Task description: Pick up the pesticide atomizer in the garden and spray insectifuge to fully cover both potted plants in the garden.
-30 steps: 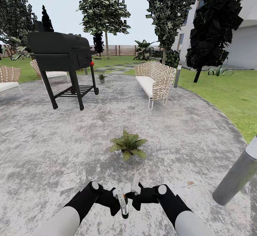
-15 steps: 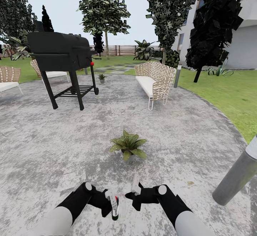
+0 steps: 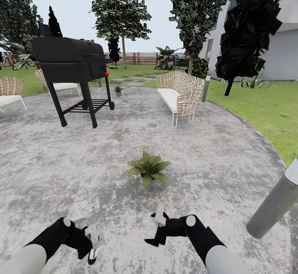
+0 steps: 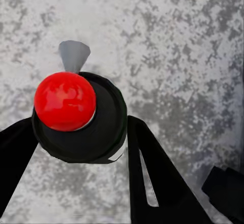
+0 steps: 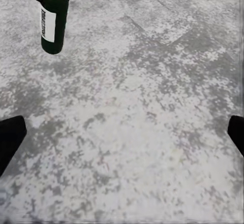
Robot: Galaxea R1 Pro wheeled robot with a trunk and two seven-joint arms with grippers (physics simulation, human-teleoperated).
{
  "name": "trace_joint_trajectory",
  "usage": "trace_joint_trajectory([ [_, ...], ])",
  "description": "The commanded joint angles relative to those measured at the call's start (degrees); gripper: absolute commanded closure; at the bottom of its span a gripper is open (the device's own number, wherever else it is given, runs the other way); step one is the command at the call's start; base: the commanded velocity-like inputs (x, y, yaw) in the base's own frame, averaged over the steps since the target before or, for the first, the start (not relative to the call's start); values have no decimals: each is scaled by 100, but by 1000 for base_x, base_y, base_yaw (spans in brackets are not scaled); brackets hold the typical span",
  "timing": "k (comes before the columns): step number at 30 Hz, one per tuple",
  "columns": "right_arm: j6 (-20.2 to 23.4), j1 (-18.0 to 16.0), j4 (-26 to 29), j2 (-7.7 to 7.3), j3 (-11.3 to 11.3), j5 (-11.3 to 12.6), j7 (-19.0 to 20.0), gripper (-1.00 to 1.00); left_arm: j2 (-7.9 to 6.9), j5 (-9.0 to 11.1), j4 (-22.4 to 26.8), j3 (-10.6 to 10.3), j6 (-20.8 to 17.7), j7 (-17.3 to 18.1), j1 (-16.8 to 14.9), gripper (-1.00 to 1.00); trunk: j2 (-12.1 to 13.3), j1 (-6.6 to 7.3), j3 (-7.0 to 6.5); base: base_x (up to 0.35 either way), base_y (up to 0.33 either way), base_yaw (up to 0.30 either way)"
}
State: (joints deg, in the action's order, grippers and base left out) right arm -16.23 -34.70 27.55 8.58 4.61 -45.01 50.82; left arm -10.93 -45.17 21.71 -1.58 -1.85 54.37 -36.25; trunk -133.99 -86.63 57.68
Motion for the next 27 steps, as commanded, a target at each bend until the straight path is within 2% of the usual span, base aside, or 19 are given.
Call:
trace_joint_trajectory([
  [1, -34, 1, 5, -68, 52, -48, 22, -100, -48, 21, -149, 12, -14, -74, -2, 100, -2, 1, 5, 0, 0, 0],
  [2, -37, 5, 4, -139, 54, -44, 18, -100, -67, 31, -251, 35, -12, -192, 1, 100, -2, 1, 5, 0, 0, 0],
  [3, -42, 12, 4, -278, 65, -36, 1, -100, -82, 84, -433, 96, -10, -497, 1, 100, -2, 1, 5, 0, 0, 0],
  [4, -49, 18, 0, -414, 150, -1, -95, -100, -82, 192, -606, 177, -8, -841, 1, 100, -2, 1, 5, 0, 0, 0],
  [5, -52, 29, -11, -529, 352, 88, -307, -100, -66, 368, -782, 253, -2, -1186, 3, 100, -2, 1, 5, 0, 0, 0],
  [6, -56, 65, -77, -604, 615, 178, -593, -100, -45, 618, -945, 309, 34, -1495, 3, 100, -2, 1, 5, 0, 0, 0],
  [7, -62, 130, -221, -681, 874, 231, -903, -100, -24, 954, -1073, 338, 206, -1763, 4, 100, -2, 1, 5, 0, 0, 0],
  [8, -66, 167, -329, -742, 1010, 252, -1092, -100, -14, 1173, -1133, 349, 359, -1902, 4, 100, -2, 1, 5, 0, 0, 0],
  [9, -77, 210, -540, -863, 1174, 271, -1444, -100, -10, 1555, -1239, 359, 630, -2097, 9, 100, -2, 1, 5, 0, 0, 0],
  [11, -175, 322, -959, -1039, 1317, 297, -2270, -100, -2, 2160, -1441, 367, 950, -2458, 117, 100, -2, 1, 5, 0, 0, 0],
  [12, -352, 413, -1145, -1084, 1348, 303, -2835, -100, 4, 2375, -1484, 368, 1017, -2678, 187, 100, -2, 1, 5, 0, 0, 0],
  [14, -858, 629, -1464, -1118, 1388, 312, -3915, -100, 15, 2695, -1523, 369, 1106, -3062, 317, 100, -2, 1, 5, 0, 0, 0],
  [16, -1232, 764, -1709, -1120, 1398, 329, -4566, -100, 36, 2968, -1537, 369, 1302, -3325, 427, 100, -2, 1, 5, 0, 0, 0],
  [18, -1561, 873, -2035, -1078, 1415, 553, -5358, -100, 51, 3465, -1544, 372, 1623, -3932, 647, 100, -2, 1, 5, 0, 0, 0],
  [19, -1622, 892, -2111, -1047, 1422, 748, -5595, -100, 54, 3662, -1546, 374, 1693, -4204, 745, 100, -2, 1, 5, 0, 0, 0],
  [20, -1657, 908, -2151, -997, 1425, 963, -5722, -100, 55, 3799, -1546, 376, 1737, -4384, 824, 100, -2, 1, 5, 0, 0, 0],
  [23, -1692, 991, -2186, -844, 1428, 1328, -5835, -100, 65, 3958, -1551, 373, 1914, -4556, 965, 100, -2, 1, 5, 0, 0, 0],
  [27, -1683, 1039, -2200, -808, 1429, 1393, -5847, -100, 71, 3994, -1658, 376, 1976, -4597, 995, 100, -2, 1, 5, 0, 0, 0],
])
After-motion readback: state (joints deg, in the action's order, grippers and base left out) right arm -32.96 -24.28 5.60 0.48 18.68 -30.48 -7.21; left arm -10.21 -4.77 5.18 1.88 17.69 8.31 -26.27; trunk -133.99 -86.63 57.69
